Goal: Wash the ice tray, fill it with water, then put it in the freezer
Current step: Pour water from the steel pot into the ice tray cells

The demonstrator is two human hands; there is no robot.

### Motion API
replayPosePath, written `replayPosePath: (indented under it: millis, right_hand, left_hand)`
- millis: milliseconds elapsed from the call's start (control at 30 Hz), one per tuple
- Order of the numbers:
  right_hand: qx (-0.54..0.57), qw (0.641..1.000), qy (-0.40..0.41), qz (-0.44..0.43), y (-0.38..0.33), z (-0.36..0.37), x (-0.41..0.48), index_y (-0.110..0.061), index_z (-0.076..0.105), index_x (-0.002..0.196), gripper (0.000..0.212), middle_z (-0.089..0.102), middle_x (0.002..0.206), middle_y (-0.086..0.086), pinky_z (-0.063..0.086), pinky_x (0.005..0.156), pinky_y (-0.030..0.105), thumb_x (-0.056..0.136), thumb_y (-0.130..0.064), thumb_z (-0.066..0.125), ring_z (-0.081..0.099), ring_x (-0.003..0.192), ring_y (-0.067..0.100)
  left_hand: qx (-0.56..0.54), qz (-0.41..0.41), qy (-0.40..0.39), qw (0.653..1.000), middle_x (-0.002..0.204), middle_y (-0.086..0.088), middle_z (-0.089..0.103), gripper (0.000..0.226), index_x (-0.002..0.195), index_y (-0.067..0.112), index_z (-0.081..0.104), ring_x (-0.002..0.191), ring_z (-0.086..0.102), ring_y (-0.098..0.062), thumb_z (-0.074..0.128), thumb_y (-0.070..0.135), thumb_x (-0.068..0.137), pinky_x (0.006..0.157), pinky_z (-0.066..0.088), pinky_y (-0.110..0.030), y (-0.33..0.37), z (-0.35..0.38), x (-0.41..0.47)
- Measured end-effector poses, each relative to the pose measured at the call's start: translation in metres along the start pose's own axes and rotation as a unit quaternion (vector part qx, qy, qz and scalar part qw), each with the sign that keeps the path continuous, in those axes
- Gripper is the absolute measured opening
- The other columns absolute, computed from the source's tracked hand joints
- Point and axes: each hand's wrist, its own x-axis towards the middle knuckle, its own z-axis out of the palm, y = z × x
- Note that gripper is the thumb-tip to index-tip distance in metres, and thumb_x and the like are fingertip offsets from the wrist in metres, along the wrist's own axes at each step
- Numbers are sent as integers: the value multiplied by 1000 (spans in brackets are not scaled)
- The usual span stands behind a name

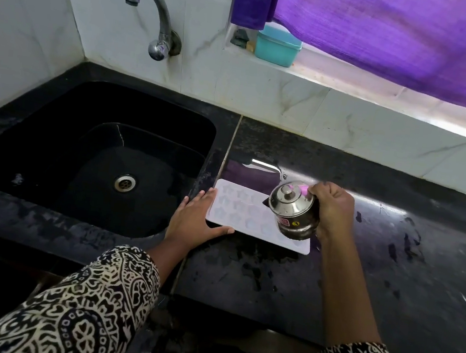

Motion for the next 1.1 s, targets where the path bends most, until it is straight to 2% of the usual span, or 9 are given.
replayPosePath:
  millis: [67,167,300,500,767,1000,1100]
  right_hand:
    - [-26,1000,3,-4,4,-2,-1,-11,47,58,25,41,54,8,37,53,28,76,-2,62,38,53,19]
    - [-52,999,3,-12,6,-3,-3,-9,49,59,22,40,62,12,36,60,35,73,-4,64,37,62,22]
    - [-86,996,2,-31,5,-3,-6,-18,40,51,36,35,53,5,33,57,33,73,-7,66,33,57,20]
    - [-126,991,4,-47,4,-4,-6,-10,49,60,21,38,60,10,35,58,34,71,-12,66,35,58,20]
    - [-151,986,-1,-67,1,-4,-6,-11,50,62,20,39,60,9,35,58,32,74,-12,66,35,58,18]
    - [-155,985,-6,-79,-1,-4,-4,-14,42,56,30,35,54,5,32,56,30,74,-10,66,32,53,17]
    - [-155,984,-8,-83,-3,-5,-6,-12,45,58,27,35,53,3,32,55,28,75,-9,65,32,51,14]
  left_hand:
    - [0,0,-1,1000,159,11,20,107,153,25,13,147,12,-6,57,77,71,120,5,-34,0,0,0]
    - [-2,2,3,1000,159,11,21,107,153,25,14,147,12,-6,58,76,71,120,6,-34,0,1,0]
    - [0,1,5,1000,159,11,21,106,153,25,14,147,12,-6,57,77,71,119,5,-33,-1,1,0]
    - [2,3,6,1000,159,10,21,107,153,25,14,147,13,-7,56,77,70,119,6,-34,-2,2,0]
    - [0,4,6,1000,159,10,22,107,153,25,14,146,13,-7,56,78,70,120,6,-35,-2,2,1]
    - [-4,2,3,1000,159,12,21,108,153,26,14,146,13,-6,55,79,69,120,6,-35,-2,2,0]
    - [-5,2,2,1000,159,12,20,107,153,26,14,146,12,-6,55,79,70,120,5,-34,-2,2,0]
